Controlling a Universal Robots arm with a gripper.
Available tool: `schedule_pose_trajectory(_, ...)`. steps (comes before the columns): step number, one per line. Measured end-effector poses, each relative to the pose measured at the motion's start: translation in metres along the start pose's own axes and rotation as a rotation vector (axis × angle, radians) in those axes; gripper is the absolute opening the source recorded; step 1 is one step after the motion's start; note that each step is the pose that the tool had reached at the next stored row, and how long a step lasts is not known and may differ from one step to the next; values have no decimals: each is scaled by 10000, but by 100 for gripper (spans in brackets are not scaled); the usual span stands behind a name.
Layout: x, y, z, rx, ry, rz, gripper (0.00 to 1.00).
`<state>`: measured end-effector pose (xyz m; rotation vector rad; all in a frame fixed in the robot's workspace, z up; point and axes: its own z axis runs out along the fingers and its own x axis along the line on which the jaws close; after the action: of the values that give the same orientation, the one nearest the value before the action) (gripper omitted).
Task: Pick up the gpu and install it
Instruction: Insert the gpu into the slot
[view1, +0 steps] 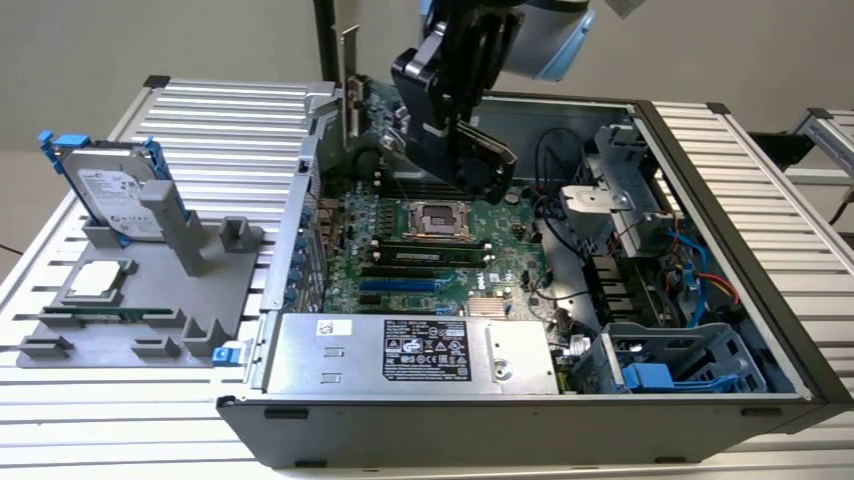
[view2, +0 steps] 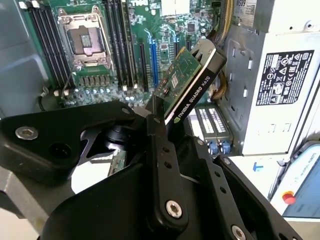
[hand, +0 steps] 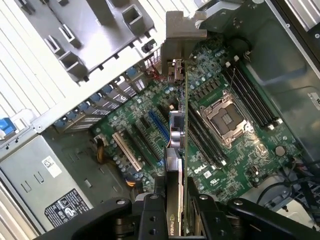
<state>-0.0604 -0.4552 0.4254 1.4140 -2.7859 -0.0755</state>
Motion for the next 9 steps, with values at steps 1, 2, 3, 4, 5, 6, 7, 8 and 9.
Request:
schedule_pose_trajectory(1, 0, 0, 0, -1, 4, -78, 0)
schedule_pose_trajectory(2, 0, 0, 0, -1, 8, -161, 0)
schedule_pose_trajectory(3, 0, 0, 0, -1, 12, -244, 0)
schedule_pose_trajectory(4, 0, 0, 0, -2, 17, -323, 0)
schedule_pose_trajectory(5, 0, 0, 0, -3, 20, -405, 0)
schedule_pose_trajectory(6, 0, 0, 0, -3, 25, -487, 0)
schedule_pose_trajectory(7, 0, 0, 0, -4, 28, -569, 0)
schedule_pose_trajectory(8, 0, 0, 0, -4, 33, -649, 0)
schedule_pose_trajectory(9, 0, 0, 0, -5, 37, -734, 0)
